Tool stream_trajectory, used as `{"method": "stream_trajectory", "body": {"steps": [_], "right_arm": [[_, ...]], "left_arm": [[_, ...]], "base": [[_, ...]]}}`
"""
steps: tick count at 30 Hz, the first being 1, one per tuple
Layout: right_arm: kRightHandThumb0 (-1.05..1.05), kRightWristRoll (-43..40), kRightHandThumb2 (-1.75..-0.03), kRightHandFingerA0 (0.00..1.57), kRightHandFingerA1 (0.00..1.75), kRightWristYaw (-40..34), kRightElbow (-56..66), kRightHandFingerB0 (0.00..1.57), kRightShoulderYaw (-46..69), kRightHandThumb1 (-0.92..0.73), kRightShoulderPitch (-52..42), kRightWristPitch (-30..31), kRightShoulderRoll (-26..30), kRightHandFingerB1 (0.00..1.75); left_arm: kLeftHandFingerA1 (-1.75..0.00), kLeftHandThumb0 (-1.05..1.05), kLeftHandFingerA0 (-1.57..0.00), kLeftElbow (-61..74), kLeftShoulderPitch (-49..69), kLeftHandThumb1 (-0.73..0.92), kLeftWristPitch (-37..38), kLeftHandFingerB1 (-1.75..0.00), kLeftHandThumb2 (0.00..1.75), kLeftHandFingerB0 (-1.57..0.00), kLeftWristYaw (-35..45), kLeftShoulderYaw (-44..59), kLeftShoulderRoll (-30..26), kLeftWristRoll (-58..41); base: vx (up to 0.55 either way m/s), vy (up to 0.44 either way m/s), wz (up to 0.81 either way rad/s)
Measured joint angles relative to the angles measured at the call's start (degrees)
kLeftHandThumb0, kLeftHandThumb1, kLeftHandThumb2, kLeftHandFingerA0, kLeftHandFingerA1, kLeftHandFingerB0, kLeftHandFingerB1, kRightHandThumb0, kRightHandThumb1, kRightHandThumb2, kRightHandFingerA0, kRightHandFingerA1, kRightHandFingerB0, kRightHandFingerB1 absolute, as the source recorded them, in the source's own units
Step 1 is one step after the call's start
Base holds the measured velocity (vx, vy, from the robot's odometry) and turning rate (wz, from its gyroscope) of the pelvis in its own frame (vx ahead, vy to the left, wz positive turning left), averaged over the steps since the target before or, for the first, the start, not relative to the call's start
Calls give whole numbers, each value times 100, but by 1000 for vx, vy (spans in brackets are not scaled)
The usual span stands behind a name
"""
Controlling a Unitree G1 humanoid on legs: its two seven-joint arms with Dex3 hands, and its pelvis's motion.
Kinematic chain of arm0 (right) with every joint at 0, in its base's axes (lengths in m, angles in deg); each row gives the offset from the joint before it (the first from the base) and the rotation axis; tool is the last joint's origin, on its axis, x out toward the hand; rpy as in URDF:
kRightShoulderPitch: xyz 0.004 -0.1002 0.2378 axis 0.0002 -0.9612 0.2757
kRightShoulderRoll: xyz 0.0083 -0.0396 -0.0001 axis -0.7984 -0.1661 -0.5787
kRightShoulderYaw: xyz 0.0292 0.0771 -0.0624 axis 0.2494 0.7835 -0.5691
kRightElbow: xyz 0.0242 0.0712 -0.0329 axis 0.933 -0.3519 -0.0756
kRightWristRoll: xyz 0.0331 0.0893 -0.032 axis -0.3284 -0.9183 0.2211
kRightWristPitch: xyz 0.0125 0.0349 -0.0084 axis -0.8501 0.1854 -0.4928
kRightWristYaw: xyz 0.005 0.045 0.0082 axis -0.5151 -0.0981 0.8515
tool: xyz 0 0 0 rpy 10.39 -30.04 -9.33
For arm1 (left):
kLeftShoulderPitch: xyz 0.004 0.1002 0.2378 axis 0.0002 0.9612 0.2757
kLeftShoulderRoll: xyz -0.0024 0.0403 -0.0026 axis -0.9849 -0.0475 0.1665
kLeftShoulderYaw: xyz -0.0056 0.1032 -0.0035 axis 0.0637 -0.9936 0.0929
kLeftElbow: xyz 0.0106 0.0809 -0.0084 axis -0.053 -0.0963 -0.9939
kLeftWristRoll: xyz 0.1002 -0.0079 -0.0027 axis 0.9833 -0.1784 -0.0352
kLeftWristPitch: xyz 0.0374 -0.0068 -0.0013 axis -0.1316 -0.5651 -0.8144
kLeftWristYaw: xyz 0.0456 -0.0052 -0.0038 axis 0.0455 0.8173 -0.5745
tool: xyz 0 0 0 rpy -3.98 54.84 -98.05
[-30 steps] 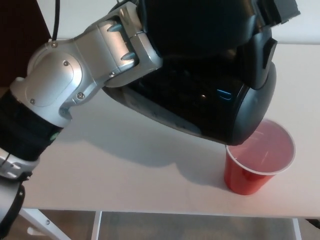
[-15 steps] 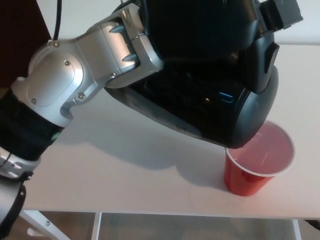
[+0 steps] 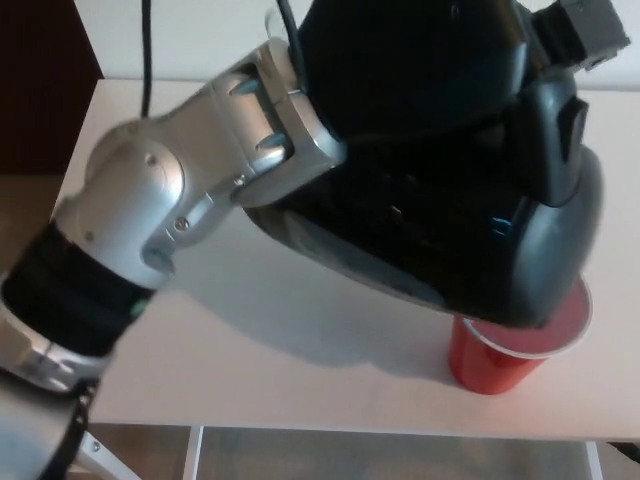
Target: The robot walk towards a table in front and uses its left hand to pick up the pot from the base and pour water to the cup on the right hand side
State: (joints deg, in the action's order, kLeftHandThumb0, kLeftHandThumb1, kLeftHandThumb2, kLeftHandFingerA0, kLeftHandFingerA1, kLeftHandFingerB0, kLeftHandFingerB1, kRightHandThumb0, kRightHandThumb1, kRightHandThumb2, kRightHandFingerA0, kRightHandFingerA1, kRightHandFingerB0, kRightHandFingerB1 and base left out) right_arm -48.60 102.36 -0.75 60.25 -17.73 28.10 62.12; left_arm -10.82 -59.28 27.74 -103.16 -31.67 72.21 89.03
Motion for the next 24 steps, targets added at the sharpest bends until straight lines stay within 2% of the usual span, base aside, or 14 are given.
{"method": "stream_trajectory", "body": {"steps": [1, 2, 3, 5, 10, 11, 12, 17, 18, 19, 20, 22, 23, 24], "right_arm": [[-54, 6, -86, 54, 69, 2, 10, 44, -23, -42, -23, -12, 0, 57], [-50, 13, -57, 57, 63, 2, 23, 50, -51, -58, -55, -26, 0, 46], [-48, 21, -57, 57, 59, 3, 28, 49, -74, -58, -77, -35, -4, 44], [-49, 32, -57, 54, 58, 3, 31, 49, -111, -58, -134, -61, -12, 45], [-49, 73, -57, 45, 53, -34, -44, 50, -190, -58, -251, -117, -8, 47], [-48, 82, -58, 49, 60, -42, -57, 52, -201, -60, -276, -123, -8, 52], [-48, 97, -59, 51, 60, -55, -76, 55, -221, -61, -301, -133, -6, 54], [-48, 262, -58, 53, 60, -256, -309, 54, -423, -61, -550, -157, 59, 52], [-47, 282, -60, 49, 51, -285, -328, 51, -439, -65, -569, -157, 66, 44], [-47, 302, -60, 49, 51, -313, -342, 51, -460, -65, -584, -157, 75, 44], [-46, 345, -60, 51, 52, -376, -383, 52, -505, -69, -638, -156, 108, 46], [-46, 422, -60, 51, 52, -468, -458, 52, -579, -69, -731, -151, 141, 46], [-46, 451, -60, 57, 58, -504, -490, 52, -603, -69, -769, -147, 153, 47], [-46, 470, -60, 57, 58, -528, -504, 52, -625, -69, -791, -144, 163, 47]], "left_arm": [[-135, -21, -127, 40, 71, 42, -73, -82, 87, -79, 64, 81, 90, -38], [-175, -14, -96, 90, 143, 61, -157, -128, 61, -68, 145, 169, 193, -83], [-175, -11, -95, 114, 184, 64, -215, -146, 64, -62, 205, 223, 261, -115], [-175, -11, -95, 170, 248, 64, -368, -150, 64, -60, 355, 372, 392, -184], [-175, -11, -95, 197, 258, 65, -755, -137, 68, -68, 661, 750, 669, -338], [-160, -22, -102, 199, 258, 66, -813, -64, 59, -91, 700, 803, 707, -372], [-135, -21, -125, 204, 258, 49, -888, -90, 91, -80, 754, 862, 746, -413], [-136, -19, -125, 322, 277, 52, -1305, -101, 93, -80, 1077, 1168, 877, -655], [-172, -8, -87, 329, 284, 72, -1359, -131, 65, -73, 1119, 1190, 887, -680], [-172, -8, -87, 342, 296, 72, -1406, -131, 65, -73, 1155, 1211, 909, -701], [-162, -9, -107, 382, 345, 67, -1505, -114, 72, -82, 1215, 1276, 976, -755], [-162, -9, -107, 434, 410, 67, -1672, -114, 72, -82, 1303, 1392, 1040, -859], [-173, -11, -82, 444, 432, 77, -1750, -112, 61, -74, 1344, 1446, 1054, -901], [-173, -11, -82, 450, 444, 77, -1799, -112, 61, -74, 1369, 1484, 1067, -928]], "base": [[0, 0, 0], [0, 0, 0], [0, 0, 0], [0, 0, 0], [0, 0, 2], [0, 0, 0], [0, 0, 0], [0, 0, 0], [0, 0, 0], [0, 0, 0], [0, 0, 0], [0, 0, 0], [0, 0, 0], [0, 0, 0]]}}
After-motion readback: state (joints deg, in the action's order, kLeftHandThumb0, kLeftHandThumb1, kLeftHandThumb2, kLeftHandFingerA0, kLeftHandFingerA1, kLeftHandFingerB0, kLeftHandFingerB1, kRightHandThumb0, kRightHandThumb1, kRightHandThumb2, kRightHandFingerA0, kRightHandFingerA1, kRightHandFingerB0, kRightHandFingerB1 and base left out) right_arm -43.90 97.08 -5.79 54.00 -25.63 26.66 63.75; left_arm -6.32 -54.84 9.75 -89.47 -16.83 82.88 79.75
